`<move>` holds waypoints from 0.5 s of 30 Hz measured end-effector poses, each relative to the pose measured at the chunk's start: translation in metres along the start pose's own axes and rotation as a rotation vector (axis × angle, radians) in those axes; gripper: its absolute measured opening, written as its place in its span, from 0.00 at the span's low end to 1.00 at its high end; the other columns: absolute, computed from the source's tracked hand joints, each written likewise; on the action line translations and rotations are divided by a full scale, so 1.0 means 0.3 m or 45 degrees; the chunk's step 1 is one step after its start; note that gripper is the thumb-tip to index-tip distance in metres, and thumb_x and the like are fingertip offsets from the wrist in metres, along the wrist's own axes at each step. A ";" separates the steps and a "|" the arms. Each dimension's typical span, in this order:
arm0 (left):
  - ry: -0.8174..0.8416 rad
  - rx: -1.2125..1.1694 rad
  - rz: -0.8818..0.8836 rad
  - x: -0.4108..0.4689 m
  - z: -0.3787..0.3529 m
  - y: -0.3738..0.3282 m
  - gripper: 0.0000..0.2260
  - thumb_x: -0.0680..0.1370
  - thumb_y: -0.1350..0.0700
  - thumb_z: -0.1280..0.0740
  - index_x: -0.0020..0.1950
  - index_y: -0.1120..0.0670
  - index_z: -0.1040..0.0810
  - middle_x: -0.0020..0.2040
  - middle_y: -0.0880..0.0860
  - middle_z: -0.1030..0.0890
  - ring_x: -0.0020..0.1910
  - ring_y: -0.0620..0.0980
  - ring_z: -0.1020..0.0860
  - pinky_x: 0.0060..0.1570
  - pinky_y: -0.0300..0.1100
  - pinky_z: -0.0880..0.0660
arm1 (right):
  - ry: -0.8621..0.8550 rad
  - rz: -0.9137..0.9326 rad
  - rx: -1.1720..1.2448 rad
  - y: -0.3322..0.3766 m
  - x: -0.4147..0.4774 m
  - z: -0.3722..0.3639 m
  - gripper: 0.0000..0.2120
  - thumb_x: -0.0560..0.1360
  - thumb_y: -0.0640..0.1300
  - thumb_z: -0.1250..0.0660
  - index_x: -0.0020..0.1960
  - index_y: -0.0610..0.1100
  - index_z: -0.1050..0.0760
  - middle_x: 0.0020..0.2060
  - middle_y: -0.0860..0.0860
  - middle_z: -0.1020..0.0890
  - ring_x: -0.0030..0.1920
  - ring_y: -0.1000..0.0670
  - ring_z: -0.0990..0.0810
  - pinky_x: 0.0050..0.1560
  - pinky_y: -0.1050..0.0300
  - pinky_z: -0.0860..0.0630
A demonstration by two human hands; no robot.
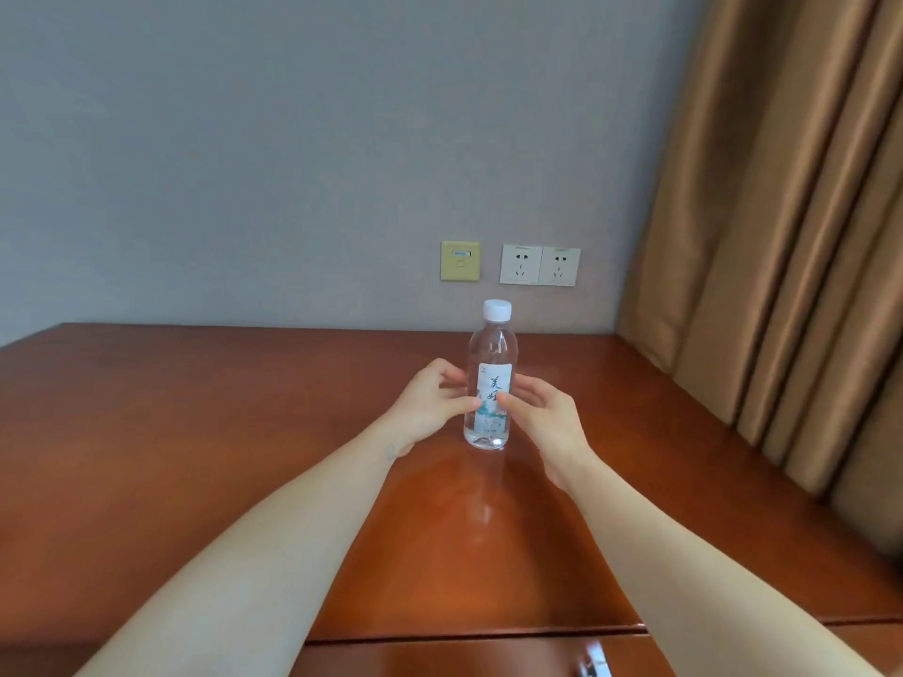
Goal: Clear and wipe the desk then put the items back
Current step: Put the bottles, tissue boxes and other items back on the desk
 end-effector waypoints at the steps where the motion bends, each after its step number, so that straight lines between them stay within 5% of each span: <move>1: -0.002 -0.011 0.002 0.006 -0.003 0.005 0.15 0.75 0.61 0.28 0.58 0.58 0.28 0.58 0.50 0.21 0.58 0.43 0.22 0.48 0.33 0.25 | 0.018 0.012 0.006 -0.002 0.004 -0.004 0.13 0.75 0.39 0.30 0.58 0.50 0.22 0.54 0.52 0.17 0.56 0.54 0.19 0.56 0.57 0.23; 6: 0.079 0.016 0.031 0.038 -0.017 0.010 0.23 0.74 0.60 0.27 0.65 0.54 0.33 0.59 0.49 0.25 0.58 0.40 0.25 0.45 0.31 0.25 | 0.081 0.057 -0.030 -0.022 0.039 -0.017 0.20 0.74 0.34 0.30 0.64 0.47 0.26 0.54 0.53 0.18 0.55 0.57 0.20 0.46 0.66 0.23; 11: 0.211 0.135 0.078 0.088 -0.019 0.022 0.29 0.73 0.61 0.26 0.69 0.54 0.37 0.60 0.49 0.25 0.59 0.44 0.24 0.50 0.34 0.25 | 0.043 0.114 -0.157 -0.035 0.101 -0.019 0.20 0.74 0.37 0.29 0.64 0.49 0.25 0.54 0.55 0.18 0.56 0.56 0.20 0.58 0.56 0.22; 15: 0.200 0.170 0.024 0.143 -0.034 0.047 0.27 0.72 0.59 0.25 0.66 0.53 0.35 0.56 0.45 0.24 0.57 0.43 0.23 0.54 0.36 0.24 | -0.023 0.141 -0.170 -0.039 0.147 -0.028 0.19 0.74 0.38 0.29 0.64 0.50 0.25 0.52 0.59 0.18 0.53 0.62 0.21 0.58 0.60 0.23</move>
Point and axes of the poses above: each hand's wrist, its own x-axis towards the middle knuckle, its own z-axis out of the back of the hand, y = z × x, the point moved 7 cm from there along x, towards the middle knuckle
